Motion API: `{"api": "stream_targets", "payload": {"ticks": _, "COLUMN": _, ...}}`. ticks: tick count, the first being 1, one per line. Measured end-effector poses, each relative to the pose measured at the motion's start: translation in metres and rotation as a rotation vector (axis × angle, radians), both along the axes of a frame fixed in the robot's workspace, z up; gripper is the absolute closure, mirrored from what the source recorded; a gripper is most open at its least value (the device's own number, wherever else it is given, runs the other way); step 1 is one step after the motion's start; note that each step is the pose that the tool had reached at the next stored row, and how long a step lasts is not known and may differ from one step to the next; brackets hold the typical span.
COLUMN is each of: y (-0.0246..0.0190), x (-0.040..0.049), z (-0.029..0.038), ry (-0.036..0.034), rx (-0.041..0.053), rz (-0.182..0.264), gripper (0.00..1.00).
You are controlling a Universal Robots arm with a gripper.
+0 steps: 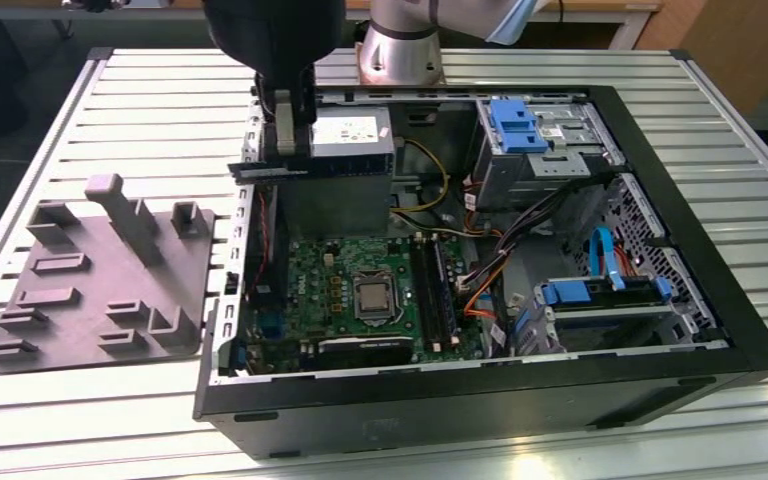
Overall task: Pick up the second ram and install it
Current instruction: 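Pick up the second ram and move it above second insertion slot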
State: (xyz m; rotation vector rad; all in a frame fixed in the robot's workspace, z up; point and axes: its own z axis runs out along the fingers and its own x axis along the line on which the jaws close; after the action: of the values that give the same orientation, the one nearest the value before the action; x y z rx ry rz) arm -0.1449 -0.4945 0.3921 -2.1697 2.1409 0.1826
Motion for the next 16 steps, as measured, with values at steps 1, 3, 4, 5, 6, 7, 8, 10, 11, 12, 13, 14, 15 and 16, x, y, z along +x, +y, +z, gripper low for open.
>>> {"api": "stream_targets", "payload": {"ticks": 1, "y": 0.0000, "x": 0.0017, "z": 0.0000, "ry": 0.0000, "rx": 0.0000, "rz": 0.000, "gripper": 0.88}}
{"api": "stream_targets", "payload": {"ticks": 3, "y": 0.0000, "x": 0.0052, "z": 0.0000, "ry": 0.0000, "rx": 0.0000, "rz": 0.000, "gripper": 0.88}}
{"api": "stream_targets", "payload": {"ticks": 4, "y": 0.0000, "x": 0.0069, "z": 0.0000, "ry": 0.0000, "rx": 0.0000, "rz": 0.000, "gripper": 0.88}}
{"api": "stream_targets", "payload": {"ticks": 5, "y": 0.0000, "x": 0.0087, "z": 0.0000, "ry": 0.0000, "rx": -0.0001, "rz": 0.000, "gripper": 0.88}}
{"api": "stream_targets", "payload": {"ticks": 6, "y": 0.0000, "x": 0.0105, "z": -0.0001, "ry": -0.0001, "rx": 0.0001, "rz": 0.000, "gripper": 0.88}}
{"api": "stream_targets", "payload": {"ticks": 7, "y": 0.0000, "x": 0.0123, "z": -0.0001, "ry": 0.0000, "rx": 0.0000, "rz": 0.000, "gripper": 0.88}}
{"api": "stream_targets", "payload": {"ticks": 8, "y": 0.0000, "x": 0.0142, "z": -0.0001, "ry": 0.0000, "rx": 0.0000, "rz": 0.000, "gripper": 0.88}}
{"api": "stream_targets", "payload": {"ticks": 10, "y": 0.0000, "x": 0.0189, "z": -0.0002, "ry": 0.0000, "rx": 0.0000, "rz": 0.000, "gripper": 0.88}}
{"api": "stream_targets", "payload": {"ticks": 11, "y": 0.0000, "x": 0.0213, "z": -0.0002, "ry": 0.0000, "rx": 0.0000, "rz": 0.000, "gripper": 0.88}}
{"api": "stream_targets", "payload": {"ticks": 12, "y": 0.0000, "x": 0.0234, "z": -0.0003, "ry": 0.0000, "rx": 0.0000, "rz": 0.000, "gripper": 0.88}}
{"api": "stream_targets", "payload": {"ticks": 13, "y": 0.0000, "x": 0.0255, "z": -0.0003, "ry": 0.0000, "rx": 0.0000, "rz": 0.000, "gripper": 0.88}}
{"api": "stream_targets", "payload": {"ticks": 14, "y": 0.0000, "x": 0.0274, "z": -0.0003, "ry": 0.0000, "rx": -0.0001, "rz": 0.000, "gripper": 0.88}}
{"api": "stream_targets", "payload": {"ticks": 15, "y": 0.0000, "x": 0.0293, "z": -0.0004, "ry": 0.0000, "rx": 0.0001, "rz": 0.000, "gripper": 0.88}}
{"api": "stream_targets", "payload": {"ticks": 16, "y": 0.0000, "x": 0.0313, "z": -0.0004, "ry": 0.0000, "rx": 0.0000, "rz": 0.000, "gripper": 0.88}}
